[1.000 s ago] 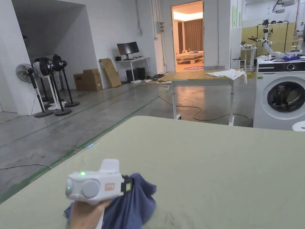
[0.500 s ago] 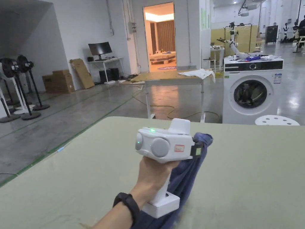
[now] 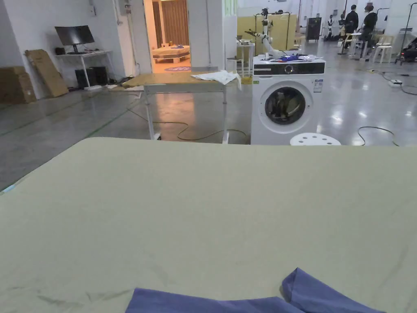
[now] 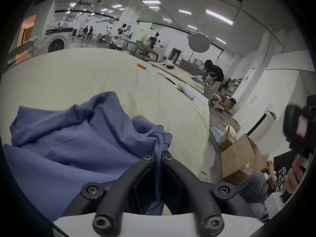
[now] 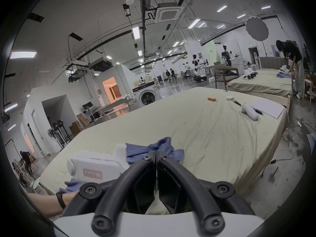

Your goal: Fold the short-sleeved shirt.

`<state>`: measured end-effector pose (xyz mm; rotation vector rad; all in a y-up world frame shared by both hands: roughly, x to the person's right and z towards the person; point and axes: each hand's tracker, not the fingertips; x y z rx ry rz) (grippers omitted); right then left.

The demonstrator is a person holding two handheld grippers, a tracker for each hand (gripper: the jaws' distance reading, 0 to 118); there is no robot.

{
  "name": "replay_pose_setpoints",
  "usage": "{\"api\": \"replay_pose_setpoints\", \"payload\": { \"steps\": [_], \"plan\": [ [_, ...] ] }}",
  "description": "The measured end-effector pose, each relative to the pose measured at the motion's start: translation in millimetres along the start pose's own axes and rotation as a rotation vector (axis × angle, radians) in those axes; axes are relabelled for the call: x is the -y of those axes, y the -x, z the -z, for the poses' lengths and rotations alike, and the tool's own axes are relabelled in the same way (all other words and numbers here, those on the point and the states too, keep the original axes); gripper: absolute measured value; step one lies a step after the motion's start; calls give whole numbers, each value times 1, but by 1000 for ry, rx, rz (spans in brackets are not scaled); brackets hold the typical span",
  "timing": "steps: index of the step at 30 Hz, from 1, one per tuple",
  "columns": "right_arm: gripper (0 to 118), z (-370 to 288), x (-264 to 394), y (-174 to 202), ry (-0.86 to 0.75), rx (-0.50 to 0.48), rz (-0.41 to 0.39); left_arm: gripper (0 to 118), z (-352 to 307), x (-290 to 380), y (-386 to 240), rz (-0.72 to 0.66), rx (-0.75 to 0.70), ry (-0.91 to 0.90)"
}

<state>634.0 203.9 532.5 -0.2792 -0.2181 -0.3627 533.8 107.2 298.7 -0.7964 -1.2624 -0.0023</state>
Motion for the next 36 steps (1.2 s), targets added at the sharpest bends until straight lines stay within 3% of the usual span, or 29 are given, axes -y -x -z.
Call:
{"api": "replay_pose_setpoints", "payload": {
  "steps": [2,4,5,6,7,8,15,19,21,23,25,29,32,36],
  "plan": [
    [0,2,1,3,8,-5,-10,2,-2,5,-5,13,-17,4],
    [0,5,1,7,13,-14,-23,26,-18,4,1,5,-11,-25],
    [0,6,0,9,14,-22,-33,54,-34,1,2,-6,21,-62],
    [0,7,-1,11,13,-30,-42,73,-55,-3,3,9,8,-103],
    [0,8,-3,13,7,-39,-50,81,-76,-7,3,40,-20,-155],
    [0,9,-5,16,0,-50,-61,81,-104,-11,2,84,-64,-212],
    [0,15,-27,47,-92,-131,-183,81,-307,1,-22,240,-472,-565],
    [0,14,-34,68,-132,-161,-257,76,-380,37,-53,274,-733,-695],
    [0,13,-35,76,-143,-182,-285,62,-401,54,-67,302,-853,-711],
    [0,11,-35,82,-148,-202,-292,38,-417,69,-81,297,-969,-742],
    [0,10,-35,87,-150,-218,-292,34,-429,80,-91,236,-1002,-770],
    [0,8,-32,90,-178,-247,-311,1,-444,98,-104,169,-1036,-785],
    [0,13,-27,89,-178,-245,-335,0,-448,103,-104,160,-1070,-756],
    [0,16,-25,87,-154,-258,-292,0,-449,103,-94,127,-1083,-734]
  ]
}}
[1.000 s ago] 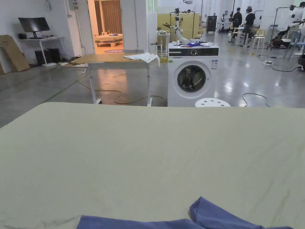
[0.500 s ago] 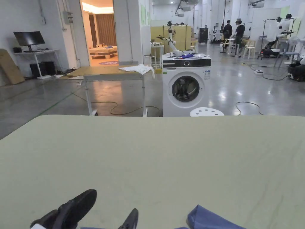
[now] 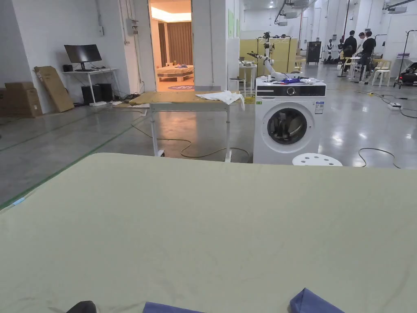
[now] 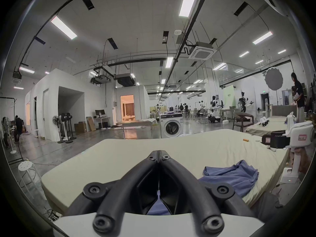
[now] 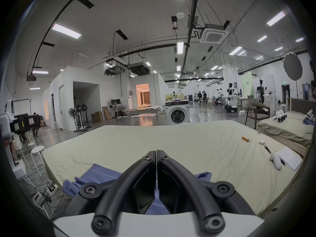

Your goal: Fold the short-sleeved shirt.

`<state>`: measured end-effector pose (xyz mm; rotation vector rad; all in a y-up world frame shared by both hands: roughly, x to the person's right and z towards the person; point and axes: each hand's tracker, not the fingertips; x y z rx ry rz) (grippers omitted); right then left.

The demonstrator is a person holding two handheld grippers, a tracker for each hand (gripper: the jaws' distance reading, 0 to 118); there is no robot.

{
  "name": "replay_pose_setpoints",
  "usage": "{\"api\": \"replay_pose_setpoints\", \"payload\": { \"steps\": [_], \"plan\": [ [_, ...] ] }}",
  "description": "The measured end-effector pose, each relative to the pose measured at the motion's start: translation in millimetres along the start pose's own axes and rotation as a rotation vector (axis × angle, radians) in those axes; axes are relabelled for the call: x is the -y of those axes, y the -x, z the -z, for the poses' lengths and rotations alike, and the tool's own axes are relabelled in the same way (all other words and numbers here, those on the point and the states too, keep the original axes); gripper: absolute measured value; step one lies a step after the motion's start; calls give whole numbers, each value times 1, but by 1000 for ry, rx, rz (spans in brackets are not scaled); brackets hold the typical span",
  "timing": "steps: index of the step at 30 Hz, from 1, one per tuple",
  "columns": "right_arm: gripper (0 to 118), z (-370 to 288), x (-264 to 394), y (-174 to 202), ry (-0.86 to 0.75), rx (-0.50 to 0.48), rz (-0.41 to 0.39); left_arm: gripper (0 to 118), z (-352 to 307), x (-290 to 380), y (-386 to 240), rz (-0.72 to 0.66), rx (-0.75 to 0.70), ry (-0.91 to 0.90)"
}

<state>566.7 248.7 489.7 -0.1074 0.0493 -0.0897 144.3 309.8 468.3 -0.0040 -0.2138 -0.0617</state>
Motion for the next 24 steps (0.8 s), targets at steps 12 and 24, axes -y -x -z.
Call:
{"api": "replay_pose_setpoints", "payload": {
  "steps": [12,24],
  "plan": [
    [0,3,15,-6,62,-9,60,14,146,101,54,-168,143,416],
    [0,-13,36,-33,139,97,87,53,342,198,72,-153,3,901]
  ]
}}
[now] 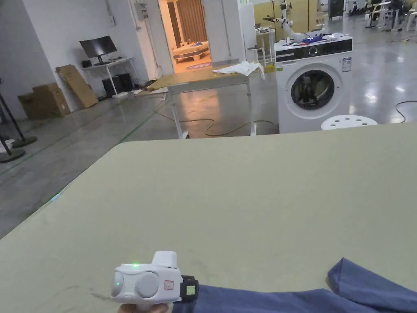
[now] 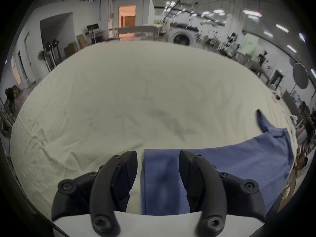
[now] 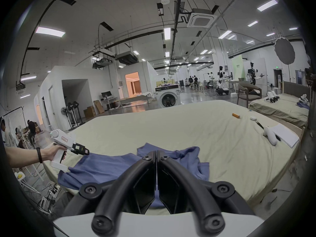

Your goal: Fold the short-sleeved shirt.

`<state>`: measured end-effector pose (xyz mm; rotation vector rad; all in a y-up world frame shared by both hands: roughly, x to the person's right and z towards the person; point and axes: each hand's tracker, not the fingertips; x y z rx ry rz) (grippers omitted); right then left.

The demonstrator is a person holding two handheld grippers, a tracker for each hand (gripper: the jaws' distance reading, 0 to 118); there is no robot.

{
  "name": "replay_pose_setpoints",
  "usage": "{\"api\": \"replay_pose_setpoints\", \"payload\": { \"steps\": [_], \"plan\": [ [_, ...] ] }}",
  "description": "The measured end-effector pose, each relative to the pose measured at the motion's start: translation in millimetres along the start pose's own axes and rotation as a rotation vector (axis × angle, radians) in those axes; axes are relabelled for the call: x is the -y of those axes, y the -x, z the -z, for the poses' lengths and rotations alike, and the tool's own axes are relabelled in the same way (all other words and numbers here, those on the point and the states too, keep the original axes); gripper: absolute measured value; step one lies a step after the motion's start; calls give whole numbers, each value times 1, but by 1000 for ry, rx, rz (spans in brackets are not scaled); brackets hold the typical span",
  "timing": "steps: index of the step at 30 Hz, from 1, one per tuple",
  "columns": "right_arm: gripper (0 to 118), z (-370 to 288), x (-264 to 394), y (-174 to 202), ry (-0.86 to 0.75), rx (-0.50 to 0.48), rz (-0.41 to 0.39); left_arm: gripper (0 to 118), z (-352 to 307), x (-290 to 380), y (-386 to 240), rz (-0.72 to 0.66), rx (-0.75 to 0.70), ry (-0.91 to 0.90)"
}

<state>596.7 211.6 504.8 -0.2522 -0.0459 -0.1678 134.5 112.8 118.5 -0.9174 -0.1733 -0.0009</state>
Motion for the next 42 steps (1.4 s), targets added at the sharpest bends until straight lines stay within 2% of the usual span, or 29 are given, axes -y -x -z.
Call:
{"api": "replay_pose_setpoints", "payload": {
  "steps": [1,5,8,11,12,13,14,15,16,17,19,21,24,27,30,31,33,35,37,40,42],
  "plan": [
    [0,0,2,-4,8,14,7,52,7,1,0,6,8,7],
    [0,6,5,-13,36,37,41,24,7,9,-19,104,-33,1],
    [0,18,3,-14,48,38,42,2,11,10,-28,89,-20,11],
    [1,44,-8,-17,83,10,-4,2,18,9,-35,156,-58,40],
    [6,57,-14,-18,107,-7,-27,2,19,9,-34,154,-55,47],
    [16,74,-22,-21,139,-18,-60,2,20,5,-33,149,-50,50],
    [37,93,-29,-23,159,-27,-99,2,20,6,-31,138,-44,56],
    [51,110,-31,-29,176,-44,-123,2,21,6,-30,122,-38,60],
    [62,135,-37,-33,243,-59,-148,2,21,6,-29,112,-34,61],
    [69,159,-40,-36,293,-88,-185,2,20,3,-27,107,-29,64],
    [69,203,-37,-43,410,-119,-266,2,21,2,-26,97,-22,70],
    [69,239,-28,-46,507,-100,-327,2,21,1,-23,85,-15,89],
    [69,283,-12,-56,641,-128,-316,2,21,1,-20,70,-3,92],
    [69,312,0,-58,727,-118,-383,2,22,1,-19,68,5,89],
    [66,336,7,-64,790,-118,-359,2,23,1,-16,58,16,86],
    [63,340,7,-66,791,-123,-339,2,23,1,-15,55,19,84],
    [40,344,2,-71,794,-114,-298,2,24,1,-14,49,22,80],
    [2,340,-6,-72,775,-121,-299,2,24,3,-14,50,22,73],
    [2,337,-9,-73,791,-137,-299,2,21,0,-14,89,-15,29],
    [2,317,-22,-68,732,-132,-360,0,10,-2,-9,90,19,8],
    [2,296,-42,-72,652,-143,-298,0,-19,-3,-5,97,48,-93]
  ]
}}
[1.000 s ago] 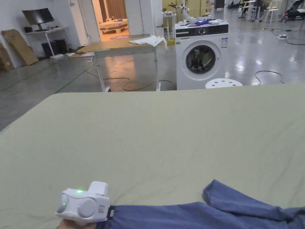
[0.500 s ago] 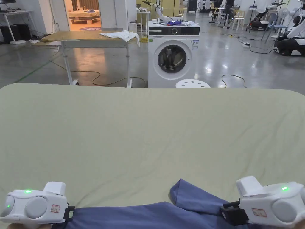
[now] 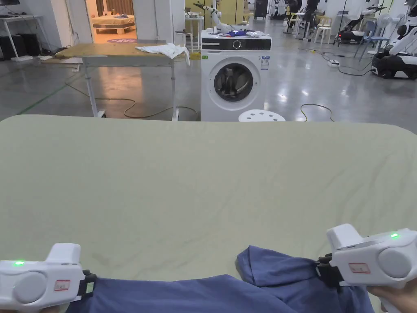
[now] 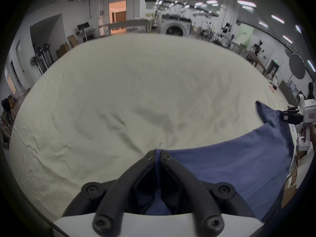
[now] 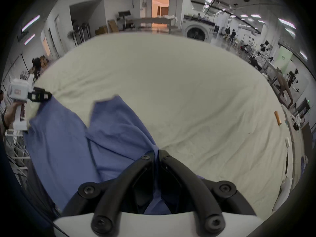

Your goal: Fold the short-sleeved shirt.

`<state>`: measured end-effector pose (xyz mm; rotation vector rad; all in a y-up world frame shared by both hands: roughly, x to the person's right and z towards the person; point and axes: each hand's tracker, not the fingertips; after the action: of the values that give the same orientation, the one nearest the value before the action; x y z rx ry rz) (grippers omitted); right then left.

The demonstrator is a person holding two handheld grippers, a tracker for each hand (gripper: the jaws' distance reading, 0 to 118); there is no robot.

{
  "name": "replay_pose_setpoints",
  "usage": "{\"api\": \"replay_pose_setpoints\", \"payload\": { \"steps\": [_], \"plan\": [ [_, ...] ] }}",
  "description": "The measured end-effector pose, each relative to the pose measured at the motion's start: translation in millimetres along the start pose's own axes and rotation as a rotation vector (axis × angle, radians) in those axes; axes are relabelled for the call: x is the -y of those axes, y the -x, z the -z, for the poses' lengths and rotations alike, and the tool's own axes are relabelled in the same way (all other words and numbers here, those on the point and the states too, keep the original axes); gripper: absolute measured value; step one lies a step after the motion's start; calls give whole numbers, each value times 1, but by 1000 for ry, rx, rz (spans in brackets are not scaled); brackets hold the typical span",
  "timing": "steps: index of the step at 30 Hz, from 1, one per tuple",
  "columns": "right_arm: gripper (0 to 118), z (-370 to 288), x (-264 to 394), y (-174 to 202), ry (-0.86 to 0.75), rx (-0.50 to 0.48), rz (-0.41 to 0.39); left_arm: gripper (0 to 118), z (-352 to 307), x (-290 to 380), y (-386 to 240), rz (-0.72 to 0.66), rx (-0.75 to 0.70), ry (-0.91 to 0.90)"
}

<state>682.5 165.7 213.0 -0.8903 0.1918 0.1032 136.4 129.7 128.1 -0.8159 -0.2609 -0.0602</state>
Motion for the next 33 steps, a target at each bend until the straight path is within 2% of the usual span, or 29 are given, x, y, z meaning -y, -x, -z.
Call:
{"api": "replay_pose_setpoints", "payload": {
  "steps": [4,7,13,15,19,23,33],
  "plan": [
    [2,-75,-3,-1,-176,4,60,0,-94,-12,6,-61,122,-213],
    [2,-130,-3,-7,-306,9,120,0,-170,-25,-1,-20,129,-373],
    [2,-228,-23,0,-558,70,171,0,-274,-63,-9,13,129,-606],
    [2,-251,-35,1,-615,109,169,0,-291,-80,-10,23,108,-658],
    [2,-283,-66,0,-724,120,192,0,-317,-111,-13,27,85,-749],
    [2,-303,-105,3,-798,166,164,0,-334,-145,-17,40,46,-808],
    [2,-326,-211,1,-877,274,111,0,-340,-237,-15,67,-50,-872]
  ]
}}
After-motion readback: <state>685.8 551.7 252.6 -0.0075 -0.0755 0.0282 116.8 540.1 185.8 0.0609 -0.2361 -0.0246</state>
